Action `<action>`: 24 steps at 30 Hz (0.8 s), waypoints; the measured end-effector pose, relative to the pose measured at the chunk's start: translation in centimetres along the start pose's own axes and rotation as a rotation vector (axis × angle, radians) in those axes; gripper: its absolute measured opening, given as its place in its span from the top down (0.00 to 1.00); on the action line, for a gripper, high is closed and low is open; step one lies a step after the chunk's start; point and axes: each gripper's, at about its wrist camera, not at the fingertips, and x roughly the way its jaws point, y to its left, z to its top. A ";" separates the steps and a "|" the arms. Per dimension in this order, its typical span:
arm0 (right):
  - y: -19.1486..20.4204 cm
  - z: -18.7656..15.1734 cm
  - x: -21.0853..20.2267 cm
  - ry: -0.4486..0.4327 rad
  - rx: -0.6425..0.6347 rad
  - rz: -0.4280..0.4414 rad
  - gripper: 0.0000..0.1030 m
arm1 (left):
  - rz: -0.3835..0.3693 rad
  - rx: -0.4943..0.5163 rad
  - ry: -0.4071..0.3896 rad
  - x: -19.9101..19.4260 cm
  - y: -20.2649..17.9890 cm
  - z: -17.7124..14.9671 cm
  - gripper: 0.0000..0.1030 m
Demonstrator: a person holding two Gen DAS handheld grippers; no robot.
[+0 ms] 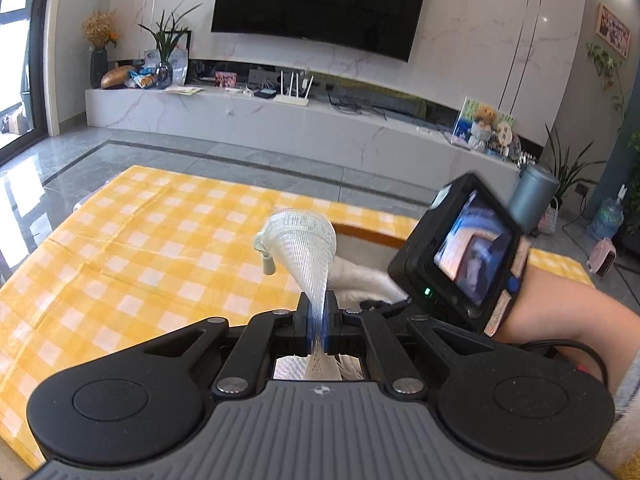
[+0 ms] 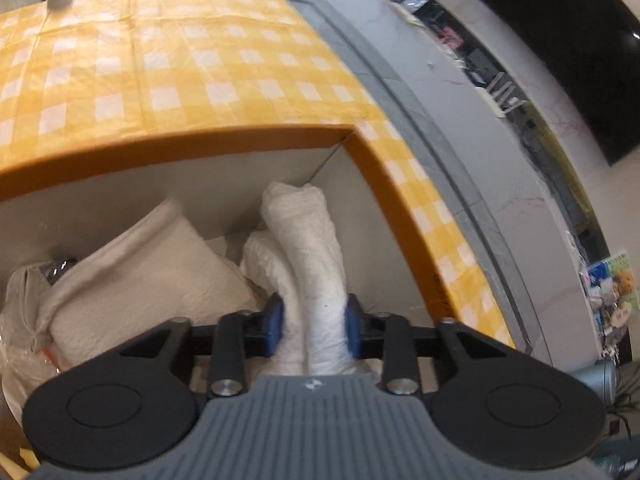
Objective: Organize soft objects
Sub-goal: 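Open the right gripper to drop the tissue while the left releases the mesh sleeve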
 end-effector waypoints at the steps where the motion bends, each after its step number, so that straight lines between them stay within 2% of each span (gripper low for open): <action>1: -0.2 -0.2 -0.8 -0.008 0.027 -0.011 0.45 | -0.001 0.002 0.002 0.0 -0.1 -0.1 0.96; 2: -0.4 -0.3 -1.4 -0.016 0.052 -0.016 0.38 | -0.003 0.004 0.004 0.0 -0.3 -0.1 0.96; 5: -1.0 -1.1 -4.4 -0.071 0.102 -0.017 0.32 | -0.022 0.012 0.019 0.1 -0.7 -0.3 0.96; 8: -1.6 -2.3 -8.0 -0.126 0.129 -0.093 0.18 | -0.093 0.016 0.054 0.1 -1.2 -0.4 0.96; 11: -2.4 -3.8 -11.2 -0.140 0.190 -0.153 0.17 | -0.194 0.054 0.083 0.5 -2.0 -0.9 0.96; 13: -3.0 -5.1 -12.9 -0.152 0.235 -0.166 0.16 | -0.231 0.065 0.114 1.1 -2.6 -1.3 0.96; 15: -3.2 -6.3 -14.1 -0.156 0.253 -0.186 0.16 | -0.242 0.062 0.139 1.6 -3.2 -1.7 0.96; 19: -2.9 -8.4 -15.8 -0.157 0.258 -0.242 0.14 | -0.241 0.097 0.137 1.9 -4.2 -2.1 0.94; 21: -3.0 -9.4 -16.3 -0.158 0.283 -0.245 0.14 | -0.210 0.107 0.131 2.3 -4.4 -2.1 0.78; 23: -2.8 -10.3 -16.5 -0.155 0.303 -0.238 0.14 | -0.180 0.151 0.101 2.4 -5.0 -2.4 0.41; 24: -2.7 -10.6 -16.6 -0.154 0.311 -0.234 0.14 | -0.159 0.176 0.079 2.4 -5.3 -2.5 0.33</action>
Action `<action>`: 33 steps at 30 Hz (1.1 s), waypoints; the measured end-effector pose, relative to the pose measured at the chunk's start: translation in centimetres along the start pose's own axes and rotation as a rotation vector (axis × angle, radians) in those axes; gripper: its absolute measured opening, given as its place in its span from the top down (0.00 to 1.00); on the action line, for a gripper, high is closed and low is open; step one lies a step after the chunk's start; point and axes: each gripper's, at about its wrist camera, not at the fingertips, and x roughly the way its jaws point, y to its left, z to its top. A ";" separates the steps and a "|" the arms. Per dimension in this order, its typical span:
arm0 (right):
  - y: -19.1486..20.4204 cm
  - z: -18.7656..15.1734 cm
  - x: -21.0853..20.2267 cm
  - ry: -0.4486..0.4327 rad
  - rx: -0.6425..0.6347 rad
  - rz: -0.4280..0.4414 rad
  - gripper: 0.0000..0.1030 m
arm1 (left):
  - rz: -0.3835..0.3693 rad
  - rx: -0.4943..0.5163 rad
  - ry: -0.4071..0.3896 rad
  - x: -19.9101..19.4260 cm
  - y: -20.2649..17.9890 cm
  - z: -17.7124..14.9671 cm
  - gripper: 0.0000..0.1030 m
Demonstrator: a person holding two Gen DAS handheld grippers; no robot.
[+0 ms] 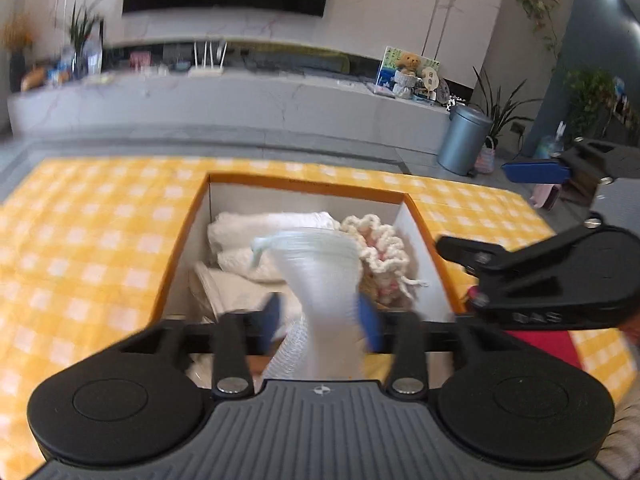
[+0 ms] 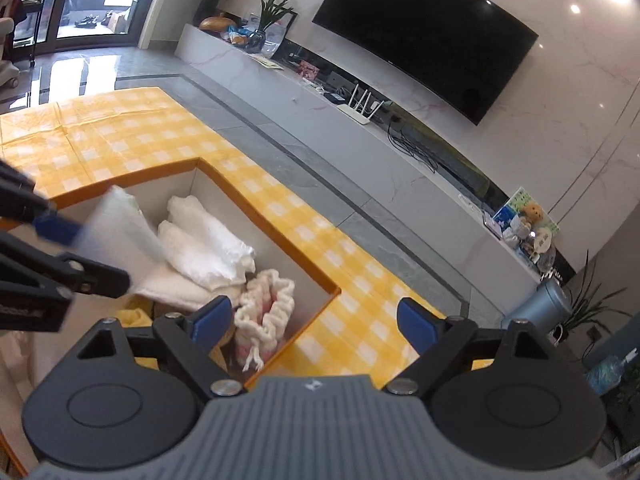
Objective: Organize soft objects
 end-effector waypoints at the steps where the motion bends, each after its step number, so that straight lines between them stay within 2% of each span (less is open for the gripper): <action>1: 0.0 -0.3 -0.1 0.000 0.006 0.001 0.14 | 0.026 0.018 -0.018 -0.1 -0.3 0.0 0.21; 2: 0.0 -0.6 -0.3 -0.003 0.014 -0.003 0.14 | 0.057 0.025 -0.032 -0.3 -0.5 0.0 0.17; 5: -0.5 -1.5 -1.2 -0.016 0.063 -0.016 0.14 | 0.120 -0.020 -0.061 -0.7 -0.6 0.5 0.15; 7: -1.0 -2.1 -1.9 -0.011 0.127 -0.001 0.13 | 0.119 -0.047 -0.108 -1.3 -0.4 0.6 0.15; 10: -1.8 -3.1 -2.8 0.003 0.236 0.004 0.12 | 0.133 -0.019 -0.174 -3.0 -0.9 1.0 0.14; 15: -2.6 -5.1 -4.8 0.005 0.395 -0.064 0.08 | 0.108 0.004 -0.304 -6.5 -2.8 1.7 0.12; 18: -2.8 -6.9 -6.8 -0.024 0.499 -0.106 0.08 | 0.100 0.007 -0.371 -8.0 -4.6 1.5 0.12; 21: -3.1 -8.4 -8.7 -0.071 0.571 -0.106 0.07 | 0.080 0.049 -0.410 -9.2 -6.6 1.0 0.12; 24: -3.3 -8.9 -10.4 -0.110 0.585 -0.119 0.07 | 0.060 0.082 -0.470 -10.0 -8.7 0.0 0.11; 27: -3.3 -9.4 -11.7 -0.153 0.567 -0.150 0.06 | 0.064 0.049 -0.499 -10.2 -10.0 -0.8 0.10; 31: -3.5 -11.2 -12.3 -0.180 0.576 -0.169 0.06 | 0.029 0.035 -0.526 -10.2 -10.7 -1.5 0.10; 33: -3.7 -12.1 -12.3 -0.199 0.584 -0.164 0.06 | 0.039 0.025 -0.521 -9.7 -10.7 -2.1 0.10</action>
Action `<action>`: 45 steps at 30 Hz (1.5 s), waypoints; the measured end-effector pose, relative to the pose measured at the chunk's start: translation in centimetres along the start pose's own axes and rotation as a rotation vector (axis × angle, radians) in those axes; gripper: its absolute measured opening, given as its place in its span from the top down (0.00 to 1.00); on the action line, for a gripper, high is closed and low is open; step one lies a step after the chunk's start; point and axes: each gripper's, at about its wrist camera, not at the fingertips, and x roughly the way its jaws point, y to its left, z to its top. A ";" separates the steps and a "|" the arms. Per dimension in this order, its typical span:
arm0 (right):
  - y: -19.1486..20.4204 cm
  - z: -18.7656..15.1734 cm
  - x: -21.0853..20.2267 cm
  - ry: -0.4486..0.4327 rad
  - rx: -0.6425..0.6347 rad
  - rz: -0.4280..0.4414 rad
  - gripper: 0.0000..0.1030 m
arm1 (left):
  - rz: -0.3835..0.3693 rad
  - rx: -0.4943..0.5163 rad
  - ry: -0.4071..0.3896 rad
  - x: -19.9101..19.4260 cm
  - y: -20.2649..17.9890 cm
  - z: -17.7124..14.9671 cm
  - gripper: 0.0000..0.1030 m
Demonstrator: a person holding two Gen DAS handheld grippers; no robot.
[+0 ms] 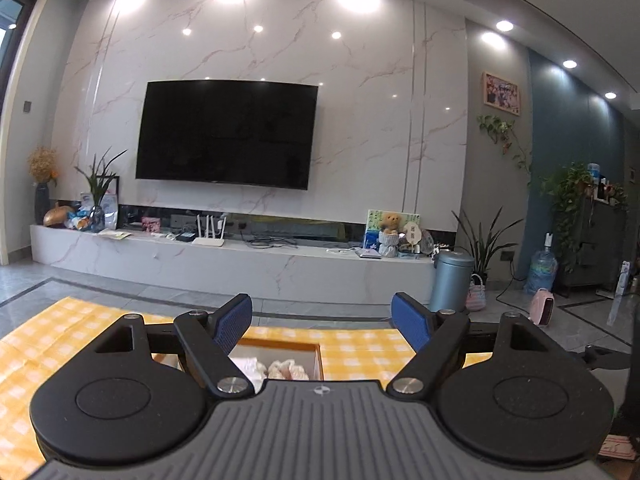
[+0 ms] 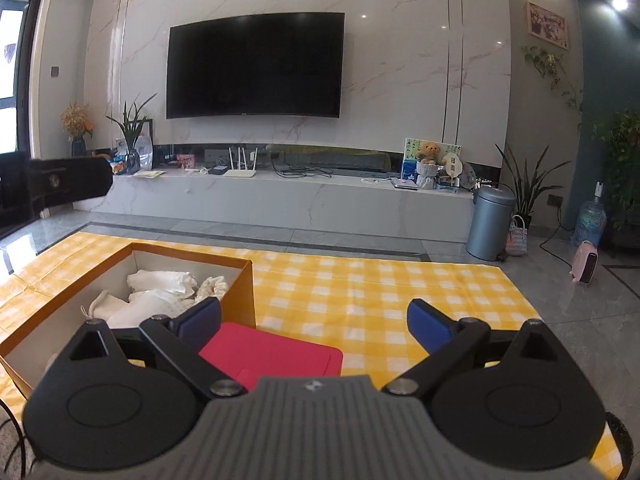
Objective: Organize soft objects
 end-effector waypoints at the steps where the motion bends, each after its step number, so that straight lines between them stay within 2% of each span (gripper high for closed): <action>1: -0.1 -0.3 0.0 -0.008 0.001 0.008 0.06 | 0.010 0.001 0.010 0.2 -0.1 -0.5 0.10; 6: 0.0 -1.5 0.2 -0.029 -0.008 0.055 0.06 | 0.063 0.070 0.049 0.5 -1.6 -2.7 0.12; 10: 0.3 -2.3 0.7 -0.031 -0.024 0.071 0.06 | 0.061 0.123 0.057 1.0 -2.4 -3.8 0.13; 13: 0.3 -2.9 0.9 -0.047 -0.012 0.050 0.06 | 0.066 0.083 0.037 1.0 -2.6 -4.7 0.16; 16: 0.1 -3.2 1.2 -0.053 -0.013 0.045 0.06 | 0.053 0.043 0.063 1.2 -2.2 -5.0 0.16; 22: 0.1 -4.3 1.6 -0.053 -0.081 0.025 0.06 | 0.062 0.084 0.073 1.4 -2.7 -5.8 0.15; 27: -0.4 -4.9 1.9 -0.032 -0.066 0.022 0.06 | 0.058 0.057 0.096 1.7 -2.8 -6.1 0.15; 33: -0.2 -5.1 2.0 -0.030 -0.100 -0.004 0.06 | 0.070 0.068 0.098 1.6 -2.8 -6.4 0.15; 37: -0.3 -4.9 1.9 -0.021 -0.092 0.008 0.07 | 0.046 0.043 0.128 1.7 -2.6 -6.3 0.15; 45: -0.4 -5.0 2.2 -0.008 -0.096 0.024 0.07 | 0.049 0.038 0.145 1.7 -2.7 -6.5 0.15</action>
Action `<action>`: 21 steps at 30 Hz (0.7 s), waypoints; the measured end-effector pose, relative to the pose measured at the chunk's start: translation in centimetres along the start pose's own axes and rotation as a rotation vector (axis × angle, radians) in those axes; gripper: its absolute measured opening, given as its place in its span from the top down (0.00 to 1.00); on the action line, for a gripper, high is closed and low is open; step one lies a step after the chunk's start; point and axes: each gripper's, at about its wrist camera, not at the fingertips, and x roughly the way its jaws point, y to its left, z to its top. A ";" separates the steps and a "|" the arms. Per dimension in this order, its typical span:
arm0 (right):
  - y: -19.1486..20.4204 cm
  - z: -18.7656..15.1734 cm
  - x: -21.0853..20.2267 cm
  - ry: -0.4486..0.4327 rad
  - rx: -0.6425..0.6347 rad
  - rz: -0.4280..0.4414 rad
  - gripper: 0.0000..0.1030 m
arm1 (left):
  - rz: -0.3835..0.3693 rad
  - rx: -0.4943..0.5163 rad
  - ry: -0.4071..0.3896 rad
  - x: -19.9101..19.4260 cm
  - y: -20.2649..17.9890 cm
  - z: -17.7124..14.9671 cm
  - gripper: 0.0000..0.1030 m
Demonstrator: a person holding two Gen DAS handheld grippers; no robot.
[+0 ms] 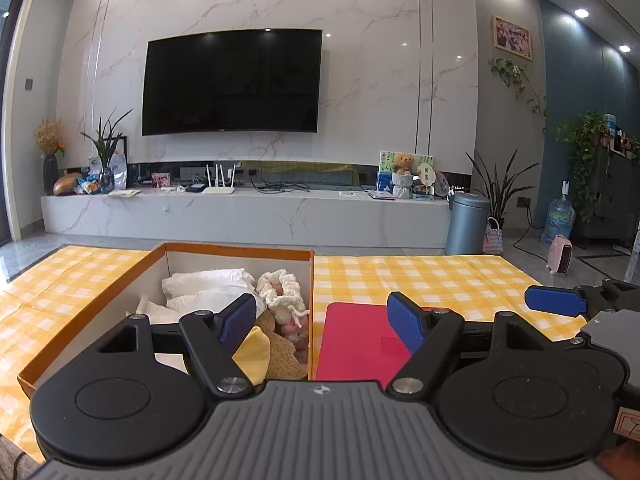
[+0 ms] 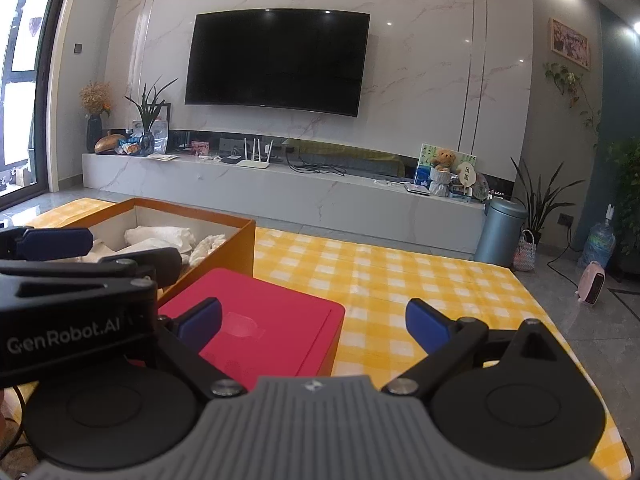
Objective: Organize soft objects
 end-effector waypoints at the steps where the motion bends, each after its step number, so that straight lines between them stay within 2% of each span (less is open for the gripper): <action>1: 0.1 0.0 0.0 -0.002 -0.003 -0.002 0.07 | 0.000 -0.001 0.001 0.0 0.0 -0.1 0.15; 21: 0.3 -0.2 -0.2 -0.005 0.001 -0.007 0.07 | 0.000 0.011 0.009 0.1 -0.1 0.3 0.15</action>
